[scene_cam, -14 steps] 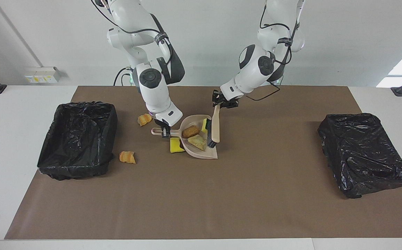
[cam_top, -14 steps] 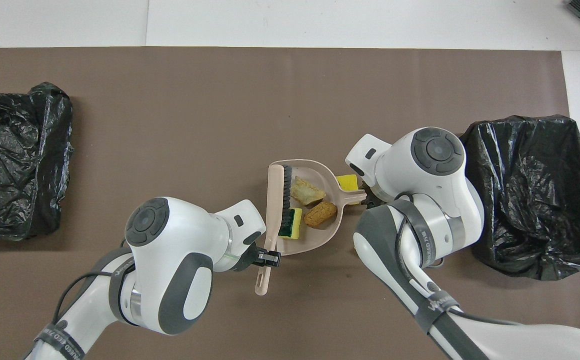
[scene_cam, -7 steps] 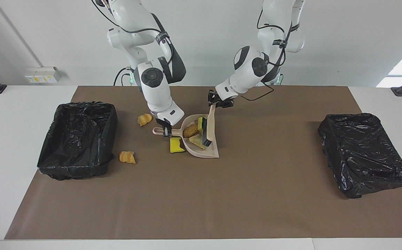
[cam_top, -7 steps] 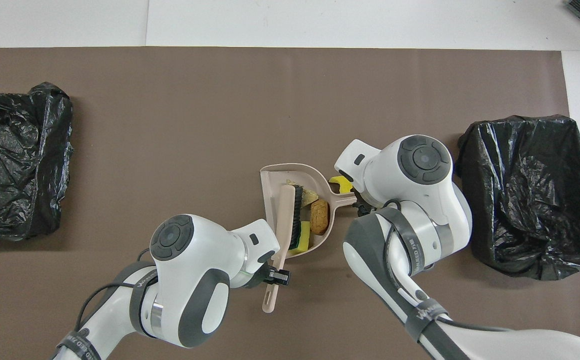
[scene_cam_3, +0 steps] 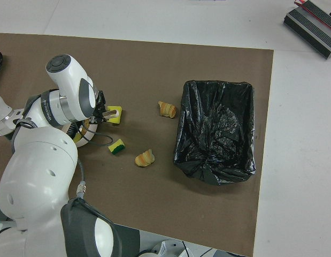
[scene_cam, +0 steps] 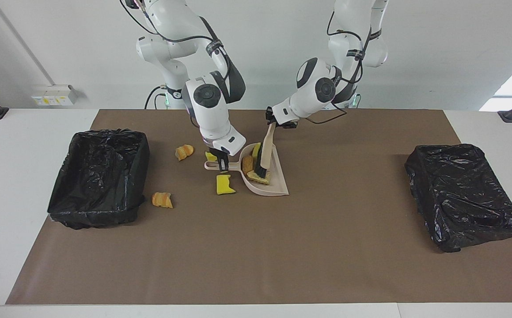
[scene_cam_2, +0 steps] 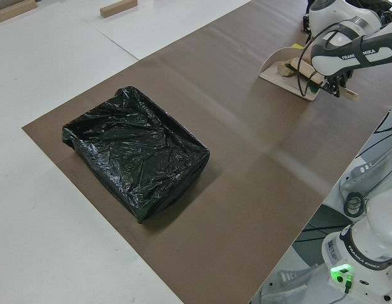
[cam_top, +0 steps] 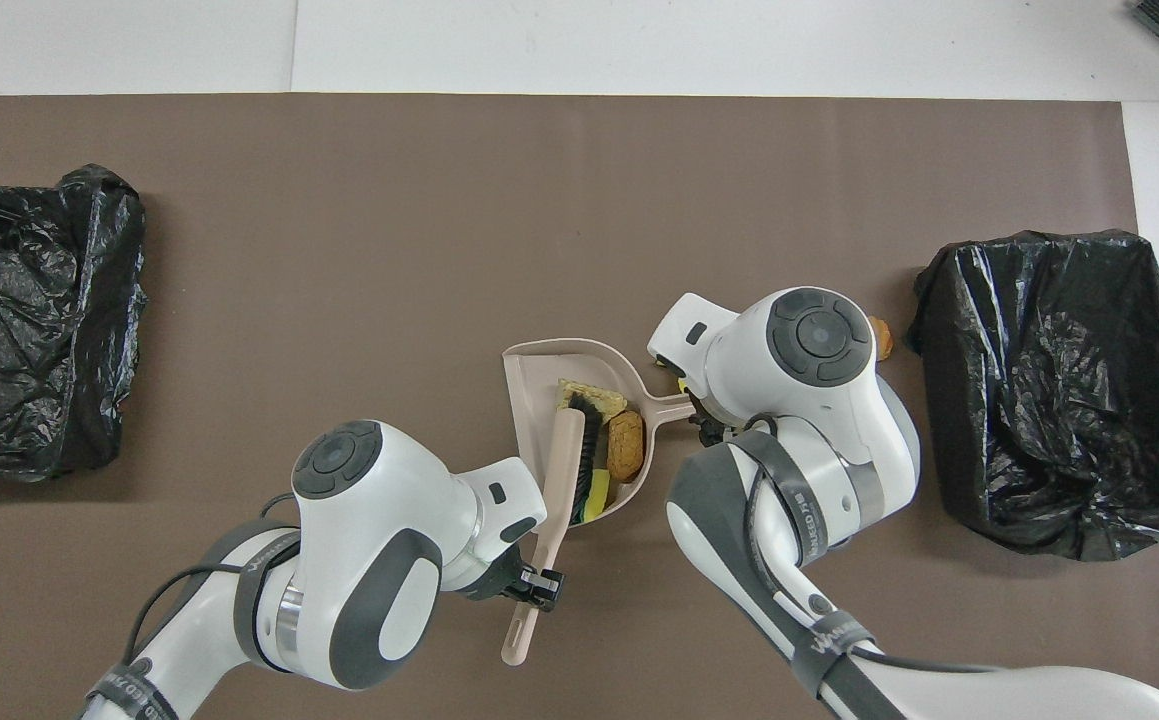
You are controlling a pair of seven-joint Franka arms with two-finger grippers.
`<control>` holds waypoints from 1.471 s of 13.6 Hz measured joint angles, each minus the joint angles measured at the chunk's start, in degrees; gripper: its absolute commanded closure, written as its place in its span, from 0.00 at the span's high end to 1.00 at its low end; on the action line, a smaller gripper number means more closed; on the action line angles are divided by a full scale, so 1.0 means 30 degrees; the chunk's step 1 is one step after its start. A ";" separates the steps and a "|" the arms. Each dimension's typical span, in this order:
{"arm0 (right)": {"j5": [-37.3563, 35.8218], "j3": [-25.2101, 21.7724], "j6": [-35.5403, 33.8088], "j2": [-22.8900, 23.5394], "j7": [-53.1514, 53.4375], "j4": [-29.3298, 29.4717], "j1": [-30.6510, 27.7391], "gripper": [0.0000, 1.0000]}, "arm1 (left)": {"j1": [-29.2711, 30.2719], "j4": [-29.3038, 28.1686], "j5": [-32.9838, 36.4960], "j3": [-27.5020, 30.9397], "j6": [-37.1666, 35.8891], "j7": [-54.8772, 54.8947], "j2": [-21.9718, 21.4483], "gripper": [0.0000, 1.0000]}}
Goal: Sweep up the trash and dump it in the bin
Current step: 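Sweep the remaining pieces into the dustpan again with the left gripper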
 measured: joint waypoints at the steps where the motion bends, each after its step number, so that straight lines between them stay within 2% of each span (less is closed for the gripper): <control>1: 0.0017 0.0001 0.0000 0.0000 0.0000 -0.0015 0.0006 0.00 | 0.0210 0.0029 0.0000 0.0049 -0.0626 0.0170 -0.0015 0.00; 7: 0.0038 0.0001 0.0000 0.0000 0.0022 -0.0042 0.0020 0.00 | 0.1100 0.0197 0.0360 0.0112 -0.3936 0.0395 -0.0182 0.00; 12: 0.0039 0.0000 0.0000 -0.0001 0.0029 -0.0041 0.0019 0.00 | 0.1944 0.0809 0.1938 0.0150 -0.6443 0.0430 -0.0191 0.00; 15: 0.0039 -0.0003 0.0000 -0.0001 0.0031 -0.0041 0.0019 0.00 | 0.2793 0.1720 0.3029 0.0182 -0.8877 0.0669 -0.0211 0.00; 20: 0.0058 -0.0004 0.0013 -0.0001 0.0045 -0.0040 0.0019 0.00 | 0.3262 0.2346 0.4126 0.0232 -1.0090 0.0698 -0.0233 0.00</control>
